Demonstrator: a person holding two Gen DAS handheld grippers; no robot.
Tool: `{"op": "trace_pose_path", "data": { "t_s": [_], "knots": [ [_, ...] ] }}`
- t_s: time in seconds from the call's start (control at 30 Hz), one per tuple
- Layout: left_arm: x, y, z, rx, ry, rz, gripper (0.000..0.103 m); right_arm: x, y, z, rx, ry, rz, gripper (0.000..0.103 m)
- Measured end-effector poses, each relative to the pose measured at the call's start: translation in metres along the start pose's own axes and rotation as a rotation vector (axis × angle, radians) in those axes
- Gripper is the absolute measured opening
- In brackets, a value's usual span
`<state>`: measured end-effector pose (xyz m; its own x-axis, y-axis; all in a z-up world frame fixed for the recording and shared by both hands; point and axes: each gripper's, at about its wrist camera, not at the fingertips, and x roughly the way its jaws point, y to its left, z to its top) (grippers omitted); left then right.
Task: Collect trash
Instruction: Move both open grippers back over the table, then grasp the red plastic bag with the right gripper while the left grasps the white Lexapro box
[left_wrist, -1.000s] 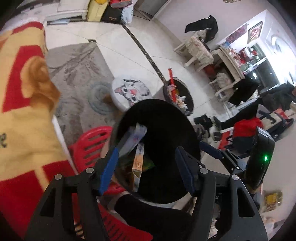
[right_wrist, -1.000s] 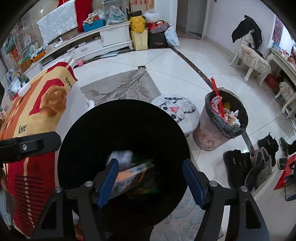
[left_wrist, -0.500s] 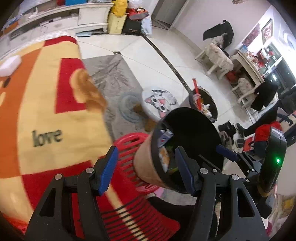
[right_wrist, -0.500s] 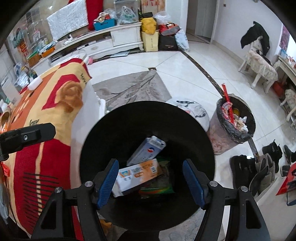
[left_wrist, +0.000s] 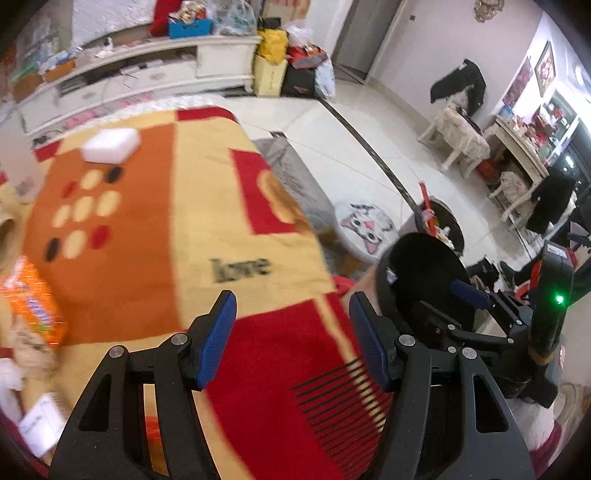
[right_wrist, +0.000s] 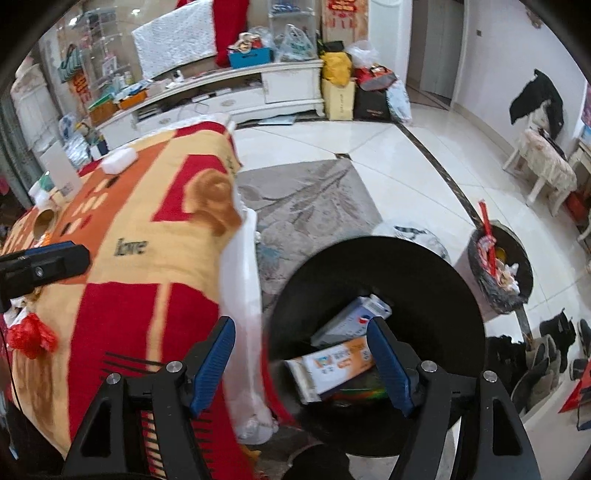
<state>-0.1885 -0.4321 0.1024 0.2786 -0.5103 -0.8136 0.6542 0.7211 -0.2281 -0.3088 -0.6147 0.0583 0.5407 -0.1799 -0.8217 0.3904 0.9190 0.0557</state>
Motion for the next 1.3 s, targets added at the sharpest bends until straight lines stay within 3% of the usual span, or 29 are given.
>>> {"op": "trace_pose_path", "data": {
  "t_s": [0.33, 0.7, 0.9, 1.0, 1.17, 1.3],
  "knots": [
    [-0.067, 0.074, -0.016, -0.066, -0.077, 0.052, 0.062, -0.002, 0.071, 0.01, -0.097, -0.009, 0.09, 0.072],
    [-0.122, 0.168, -0.069, -0.113, -0.043, 0.117, 0.062, -0.011, 0.16, -0.001, -0.217, 0.002, 0.272, 0.073],
    [-0.125, 0.204, -0.108, -0.165, 0.005, 0.129, 0.062, -0.011, 0.215, -0.016, -0.313, 0.062, 0.415, 0.074],
    [-0.12, 0.219, -0.123, -0.189, 0.022, 0.123, 0.062, -0.008, 0.246, -0.023, -0.374, 0.085, 0.458, 0.081],
    [-0.106, 0.232, -0.136, -0.14, 0.032, 0.127, 0.063, 0.001, 0.284, -0.031, -0.442, 0.105, 0.496, 0.081],
    [-0.096, 0.239, -0.139, -0.114, 0.046, 0.105, 0.063, 0.024, 0.309, -0.033, -0.502, 0.114, 0.455, 0.081]
  ]
}}
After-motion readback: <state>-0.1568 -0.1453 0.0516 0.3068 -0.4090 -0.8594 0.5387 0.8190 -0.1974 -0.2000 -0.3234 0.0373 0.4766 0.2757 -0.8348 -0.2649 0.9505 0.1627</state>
